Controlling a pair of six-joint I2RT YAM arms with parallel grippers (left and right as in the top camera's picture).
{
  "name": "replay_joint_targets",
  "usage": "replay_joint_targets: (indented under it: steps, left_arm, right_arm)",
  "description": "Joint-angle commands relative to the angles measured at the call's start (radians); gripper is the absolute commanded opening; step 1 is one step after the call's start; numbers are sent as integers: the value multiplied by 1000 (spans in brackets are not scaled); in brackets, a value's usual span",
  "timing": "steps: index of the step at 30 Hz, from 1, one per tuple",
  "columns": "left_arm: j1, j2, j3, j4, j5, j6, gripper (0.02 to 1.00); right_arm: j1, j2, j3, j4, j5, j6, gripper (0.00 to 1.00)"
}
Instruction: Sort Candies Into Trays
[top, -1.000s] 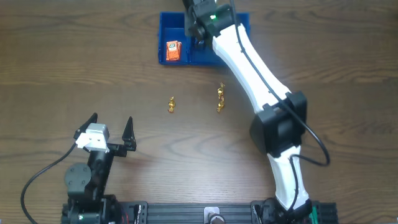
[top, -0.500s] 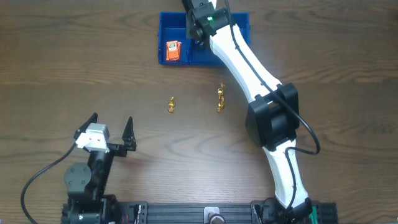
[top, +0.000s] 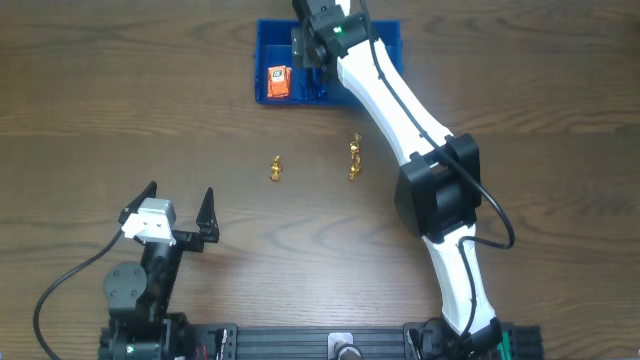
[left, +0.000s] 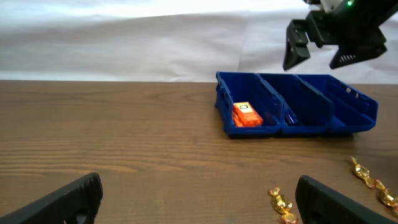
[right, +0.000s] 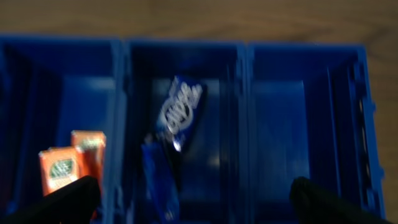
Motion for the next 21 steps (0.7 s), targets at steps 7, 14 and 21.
replay_joint_targets:
  steps: [7,14,21]
  left_arm:
    - [3,-5,-20,-32,17,14,998]
    - [3,-5,-20,-32,17,14,998]
    - [3,-5,-20,-32,17,14,998]
  right_arm:
    - [238,-212,13,-445,-31,230,998]
    - [370,-207,-79,-488,-74,372,998]
    - [381,-174,-252,-287,-134,371,998]
